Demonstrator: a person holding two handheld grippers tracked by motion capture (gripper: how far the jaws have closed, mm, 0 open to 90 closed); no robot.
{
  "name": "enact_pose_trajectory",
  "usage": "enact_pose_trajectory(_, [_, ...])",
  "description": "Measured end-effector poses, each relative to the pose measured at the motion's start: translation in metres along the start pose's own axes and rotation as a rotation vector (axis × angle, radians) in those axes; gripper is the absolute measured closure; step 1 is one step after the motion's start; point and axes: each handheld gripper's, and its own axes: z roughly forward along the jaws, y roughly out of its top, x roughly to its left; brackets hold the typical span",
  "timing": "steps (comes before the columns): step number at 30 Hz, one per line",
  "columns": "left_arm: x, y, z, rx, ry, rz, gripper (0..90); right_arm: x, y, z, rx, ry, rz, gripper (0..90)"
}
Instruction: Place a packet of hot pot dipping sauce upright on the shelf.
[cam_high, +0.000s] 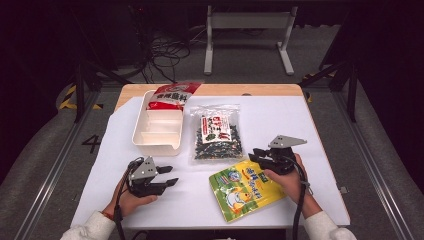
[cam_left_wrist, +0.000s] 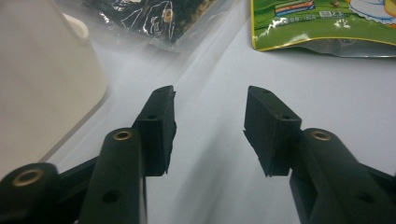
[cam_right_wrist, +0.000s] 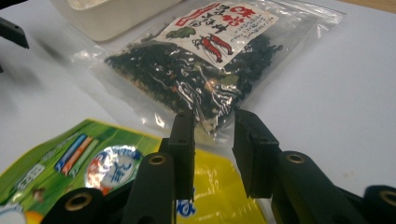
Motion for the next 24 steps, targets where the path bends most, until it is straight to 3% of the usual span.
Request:
enact_pose_trajectory(6, [0.001,-0.001,-0.001,0.006,0.007,-0.006,47.0,0.0,0.015,0.028,0.031,-0.003,0.016,63.7])
enact_pose_trajectory(10, [0.002,-0.004,-0.002,0.008,0.012,-0.002,45.5,-0.001,0.017,0.038,0.057,-0.002,0.006,64.1])
enact_pose_trajectory(13, [0.003,-0.005,-0.002,0.015,0.012,-0.013,44.7,-0.005,0.019,0.042,0.06,-0.003,0.037,62.7])
enact_pose_trajectory(17, [0.001,-0.005,0.0,0.033,0.014,-0.006,43.0,-0.006,0.024,0.053,0.087,-0.022,0.064,54.1])
enact_pose_trajectory(18, [0.001,-0.005,0.0,0.04,0.015,0.007,42.5,-0.005,0.024,0.057,0.102,-0.021,0.068,50.7])
enact_pose_trajectory(21, [0.002,-0.005,0.001,0.039,0.006,-0.006,41.0,-0.006,0.023,0.07,0.163,-0.028,0.08,41.0])
enact_pose_trajectory(24, [0.003,-0.007,0.001,0.036,-0.006,-0.012,40.4,-0.009,0.022,0.081,0.207,-0.002,0.108,27.0])
